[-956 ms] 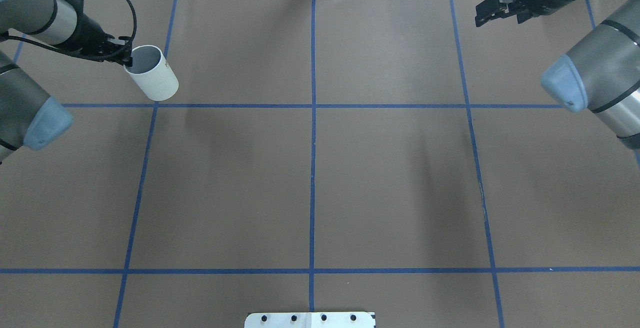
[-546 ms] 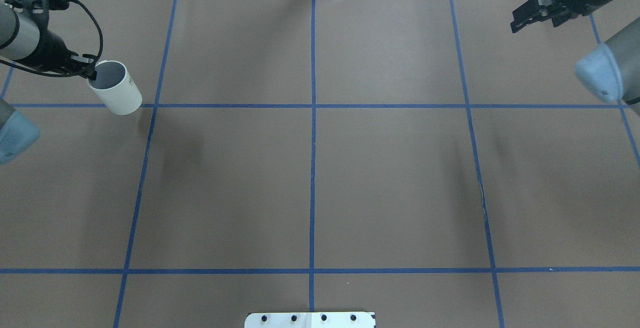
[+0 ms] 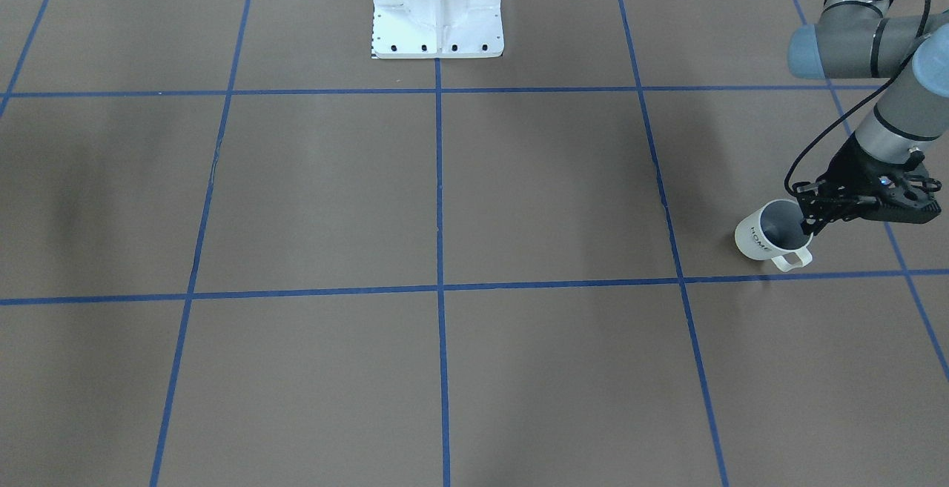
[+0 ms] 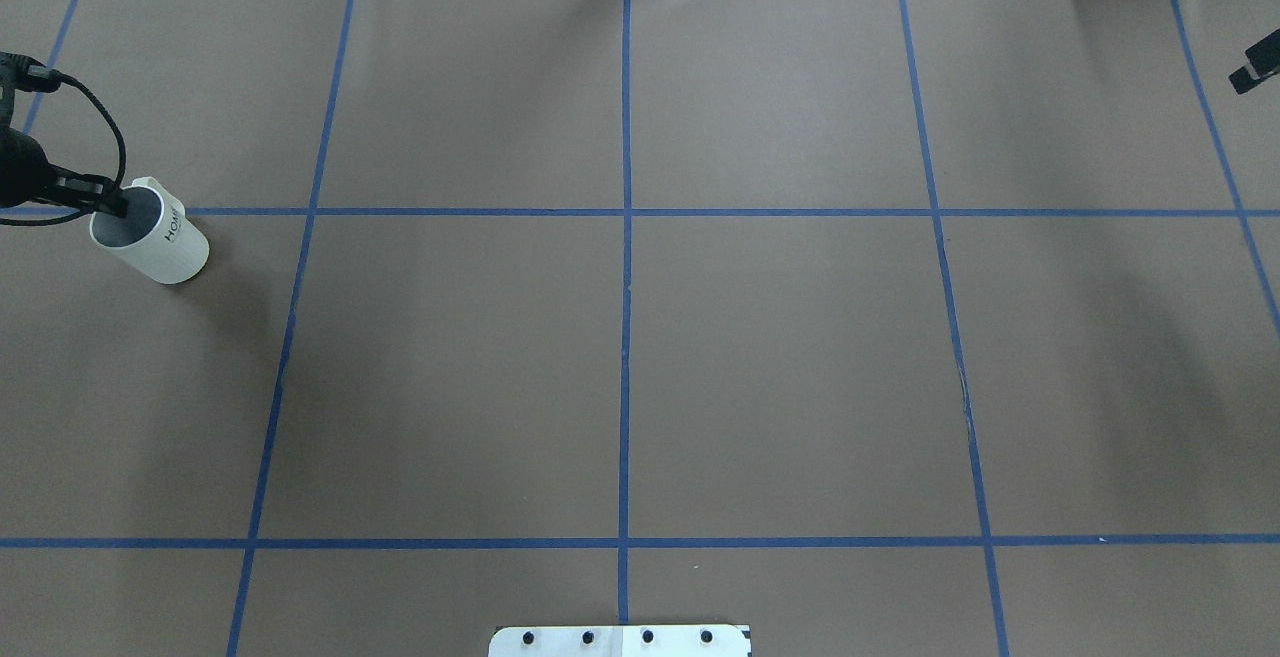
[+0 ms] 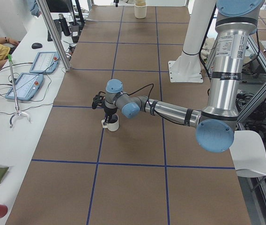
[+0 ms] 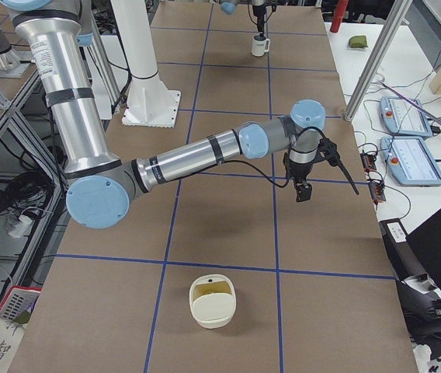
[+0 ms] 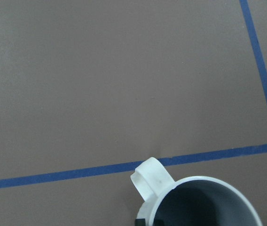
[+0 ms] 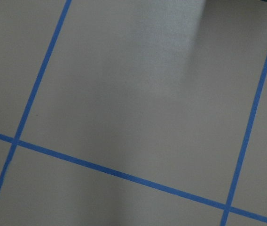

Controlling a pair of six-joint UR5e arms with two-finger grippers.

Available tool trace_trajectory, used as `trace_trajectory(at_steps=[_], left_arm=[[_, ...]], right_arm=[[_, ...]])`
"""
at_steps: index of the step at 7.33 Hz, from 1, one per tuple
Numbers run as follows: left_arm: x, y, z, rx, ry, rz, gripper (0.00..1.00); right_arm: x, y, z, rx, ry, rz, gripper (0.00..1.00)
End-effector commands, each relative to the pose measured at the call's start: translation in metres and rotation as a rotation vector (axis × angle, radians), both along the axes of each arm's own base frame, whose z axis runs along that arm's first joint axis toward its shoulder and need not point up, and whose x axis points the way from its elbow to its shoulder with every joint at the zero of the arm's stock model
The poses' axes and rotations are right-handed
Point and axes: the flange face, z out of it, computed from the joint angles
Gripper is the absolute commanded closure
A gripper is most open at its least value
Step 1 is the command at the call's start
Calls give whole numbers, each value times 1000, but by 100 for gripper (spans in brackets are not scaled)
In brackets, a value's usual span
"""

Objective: Left arm hands cup to right arm to dump lemon

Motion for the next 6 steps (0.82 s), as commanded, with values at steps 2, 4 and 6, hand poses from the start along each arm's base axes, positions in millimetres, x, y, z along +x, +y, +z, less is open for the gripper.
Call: trace_trajectory(at_steps=[2, 4, 6], left_arm=[[-34, -10, -1, 30, -13, -13, 0], [-120, -22, 11, 80, -72, 72, 0], [-237, -13, 35, -21, -58, 66, 0]], right_arm=[[10, 31, 49, -2, 20, -5, 0], [20, 39, 56, -14, 27, 5, 0], [24, 39, 57, -19, 26, 12, 0]])
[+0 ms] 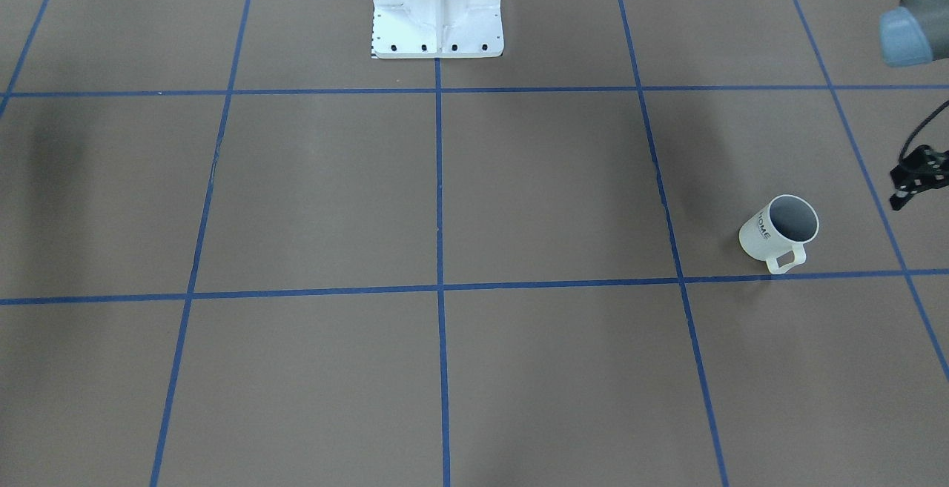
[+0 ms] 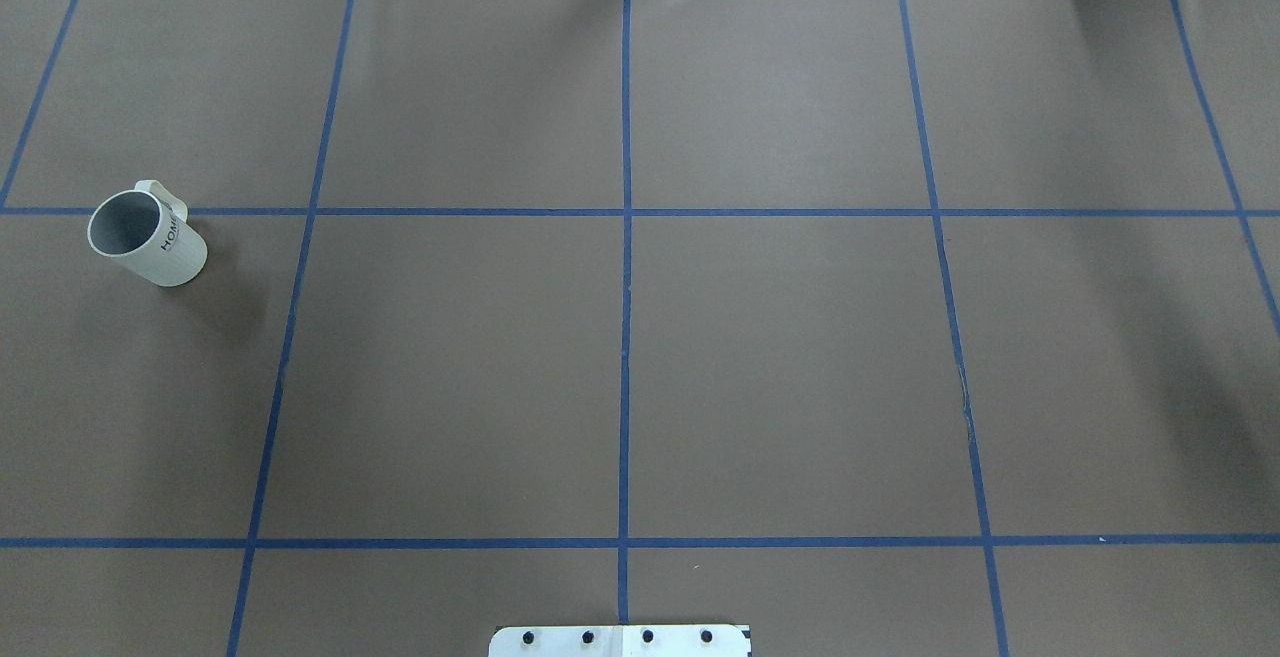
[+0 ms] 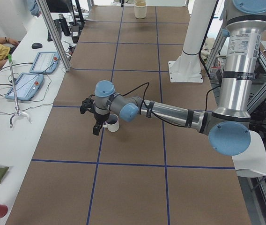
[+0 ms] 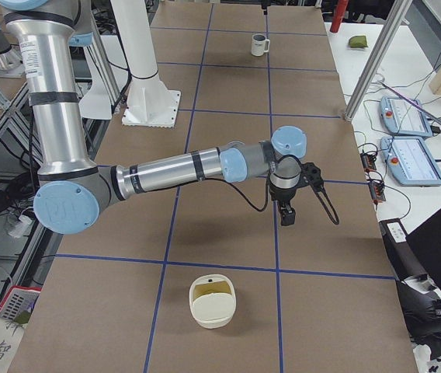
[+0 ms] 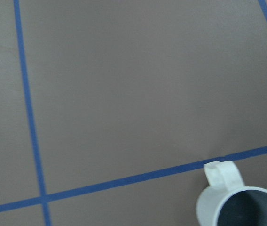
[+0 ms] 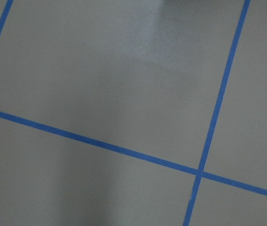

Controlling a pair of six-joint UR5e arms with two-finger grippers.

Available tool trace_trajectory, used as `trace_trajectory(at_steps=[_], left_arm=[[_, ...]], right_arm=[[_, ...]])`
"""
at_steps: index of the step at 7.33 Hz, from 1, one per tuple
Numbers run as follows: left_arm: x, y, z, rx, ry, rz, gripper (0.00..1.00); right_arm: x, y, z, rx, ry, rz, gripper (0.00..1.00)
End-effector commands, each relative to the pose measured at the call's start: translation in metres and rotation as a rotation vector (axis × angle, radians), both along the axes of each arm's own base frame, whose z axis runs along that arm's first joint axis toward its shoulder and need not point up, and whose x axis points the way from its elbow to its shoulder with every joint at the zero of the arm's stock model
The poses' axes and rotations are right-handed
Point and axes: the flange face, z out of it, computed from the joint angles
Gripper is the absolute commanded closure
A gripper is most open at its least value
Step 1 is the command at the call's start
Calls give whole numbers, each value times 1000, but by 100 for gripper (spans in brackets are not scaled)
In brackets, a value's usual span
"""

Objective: Left arm hands cup to right arm to dump lemon

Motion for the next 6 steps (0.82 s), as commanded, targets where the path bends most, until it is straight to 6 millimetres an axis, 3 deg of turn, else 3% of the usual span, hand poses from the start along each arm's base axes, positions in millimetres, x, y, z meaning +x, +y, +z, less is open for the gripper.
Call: trace_trajectory(at_steps=[1, 2, 3, 4, 5, 6], left_arm=[[-96, 32, 41, -60, -13, 29, 0], [-118, 45, 51, -89, -15, 0, 0], [-120, 63, 79, -286, -29, 3, 0], [-132, 70, 59, -270, -27, -4, 0], [-131, 91, 45, -219, -33, 27, 0], [-128, 113, 49, -183, -30, 78, 0]], right_arm=[[5, 1, -1, -17, 3, 9, 0], [4, 1, -1, -35, 7, 5, 0], [2, 3, -3, -33, 16, 0, 0], [-3, 11, 8, -51, 30, -10, 0], [-2, 14, 17, -54, 75, -5, 0], [-8, 26, 35, -91, 85, -14, 0]])
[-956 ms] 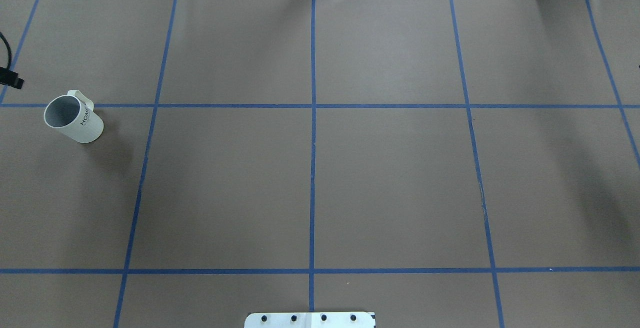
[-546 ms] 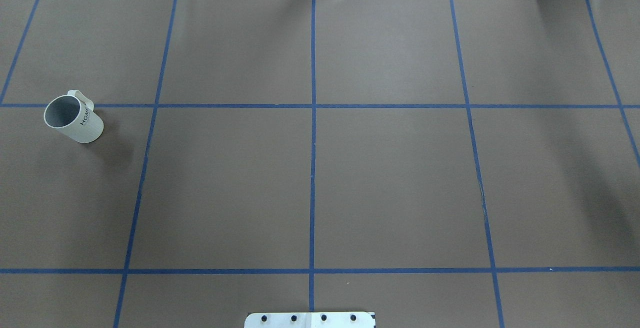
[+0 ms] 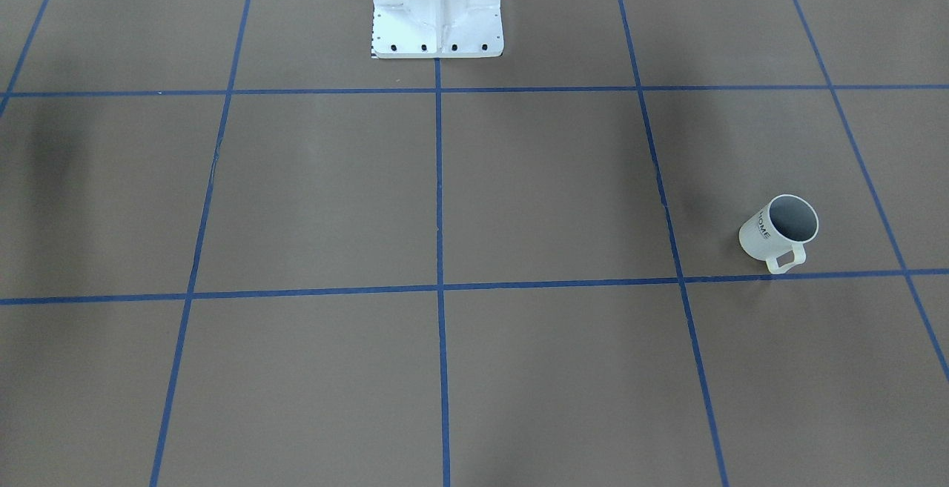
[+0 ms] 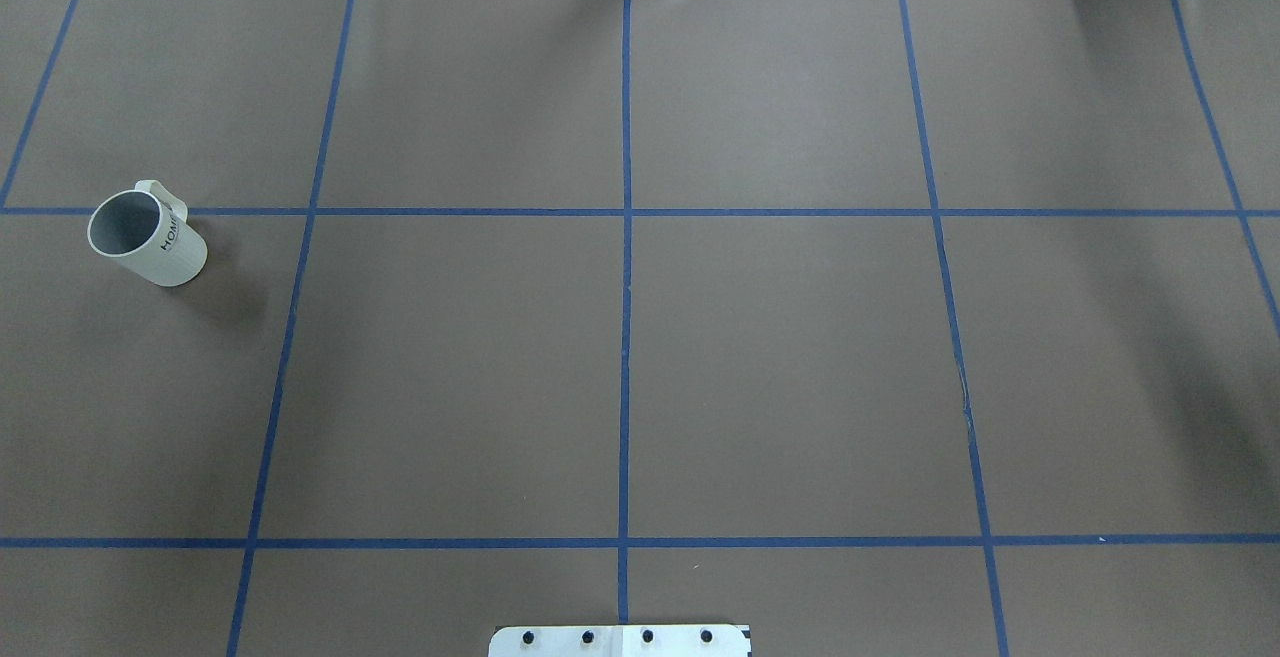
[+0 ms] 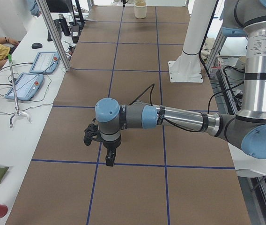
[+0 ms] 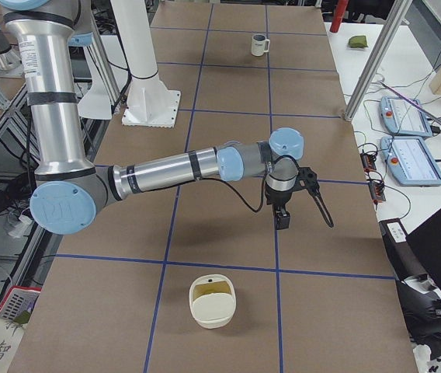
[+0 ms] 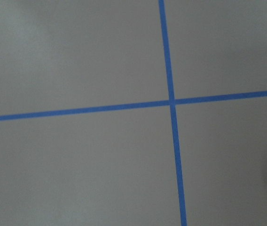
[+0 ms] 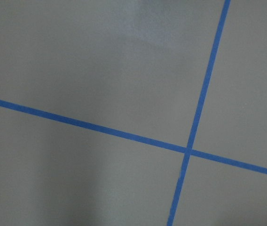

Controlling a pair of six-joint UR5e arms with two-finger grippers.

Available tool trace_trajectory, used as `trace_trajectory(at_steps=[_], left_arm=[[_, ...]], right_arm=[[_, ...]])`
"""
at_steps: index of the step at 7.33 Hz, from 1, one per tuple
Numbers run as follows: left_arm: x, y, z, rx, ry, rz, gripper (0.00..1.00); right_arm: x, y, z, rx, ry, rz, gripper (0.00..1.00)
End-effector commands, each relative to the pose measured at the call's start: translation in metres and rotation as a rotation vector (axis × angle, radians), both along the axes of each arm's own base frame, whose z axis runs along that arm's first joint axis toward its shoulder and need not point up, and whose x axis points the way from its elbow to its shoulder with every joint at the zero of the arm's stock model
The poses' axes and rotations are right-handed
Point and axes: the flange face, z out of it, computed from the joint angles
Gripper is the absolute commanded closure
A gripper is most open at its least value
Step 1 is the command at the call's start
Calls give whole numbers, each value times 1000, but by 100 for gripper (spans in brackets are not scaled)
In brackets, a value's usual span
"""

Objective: Left arm hands cup to right arm to dump lemon

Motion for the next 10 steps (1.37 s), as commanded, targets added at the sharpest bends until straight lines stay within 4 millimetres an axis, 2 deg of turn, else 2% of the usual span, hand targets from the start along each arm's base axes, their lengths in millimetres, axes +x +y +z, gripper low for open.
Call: trace_trajectory(at_steps=[1, 2, 4, 5, 7, 10], left_arm=[[1, 27, -7, 52, 8, 53, 0], [2, 27, -4, 40, 10, 49, 0], [4, 28, -1, 27, 10, 57, 0], [4, 27, 7, 7, 13, 51, 0], [4, 26, 8, -8, 15, 27, 0], [7, 25, 6, 3, 39, 35, 0]], right_arm=[[-4, 19, 26, -52, 24, -2, 0], [-2, 31, 43, -79, 22, -1, 0], [-1, 37, 49, -86, 31, -5, 0], [-1, 39, 51, -89, 29, -8, 0], [0, 48, 61, -105, 29, -14, 0], [0, 48, 62, -105, 28, -16, 0]])
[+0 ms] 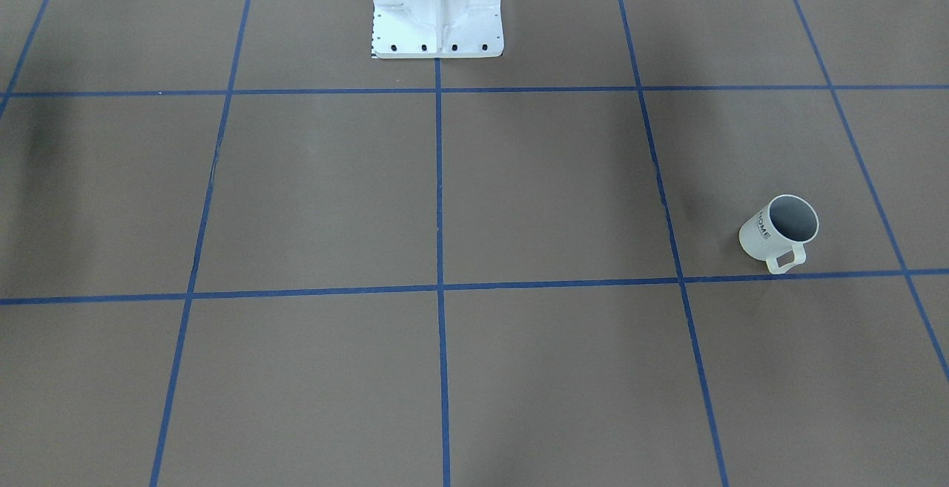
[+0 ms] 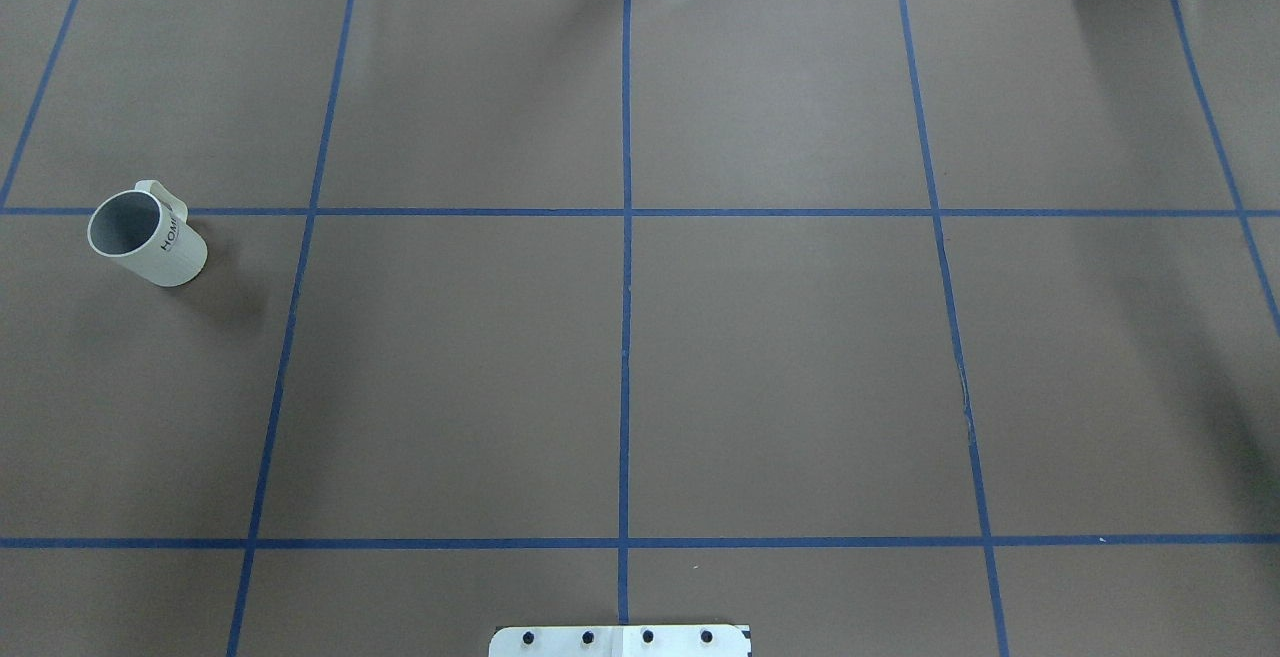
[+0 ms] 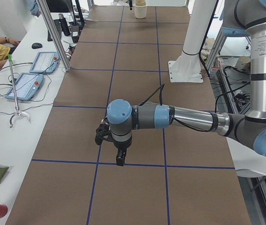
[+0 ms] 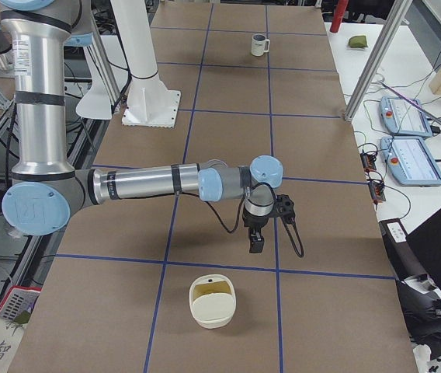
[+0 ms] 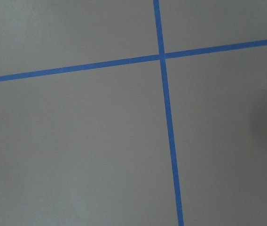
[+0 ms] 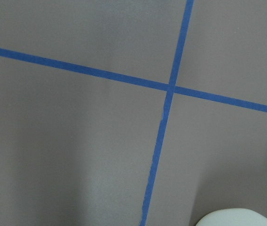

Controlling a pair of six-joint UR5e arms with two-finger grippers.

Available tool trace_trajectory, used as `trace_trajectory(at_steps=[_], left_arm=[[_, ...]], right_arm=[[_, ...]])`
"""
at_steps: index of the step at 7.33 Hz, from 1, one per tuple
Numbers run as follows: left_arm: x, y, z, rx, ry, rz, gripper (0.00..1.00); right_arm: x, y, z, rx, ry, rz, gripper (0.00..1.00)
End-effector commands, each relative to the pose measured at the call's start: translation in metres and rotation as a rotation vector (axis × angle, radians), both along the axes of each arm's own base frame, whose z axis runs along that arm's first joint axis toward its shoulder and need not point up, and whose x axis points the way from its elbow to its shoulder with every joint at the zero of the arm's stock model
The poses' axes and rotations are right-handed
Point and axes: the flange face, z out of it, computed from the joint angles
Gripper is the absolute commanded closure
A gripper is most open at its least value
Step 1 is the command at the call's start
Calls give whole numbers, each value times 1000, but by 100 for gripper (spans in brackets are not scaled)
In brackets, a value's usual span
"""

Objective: Left arm hands cup to right arm to dump lemon

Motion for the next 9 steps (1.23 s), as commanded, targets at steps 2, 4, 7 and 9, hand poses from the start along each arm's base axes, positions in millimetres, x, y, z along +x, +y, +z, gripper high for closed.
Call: trace_trajectory(at_steps=[2, 4, 7, 9], left_arm=[[1, 0, -1, 3, 3, 2, 0], [0, 0, -3, 7, 4, -1, 0], [0, -2, -4, 41, -1, 0, 0], [1, -2, -5, 41, -2, 0, 0]], right_arm=[[0, 0, 1, 0, 0, -1, 0], [0, 1, 2, -5, -2, -1, 0], [0, 1, 0, -1, -4, -1, 0], [0, 0, -2, 2, -6, -1, 0]])
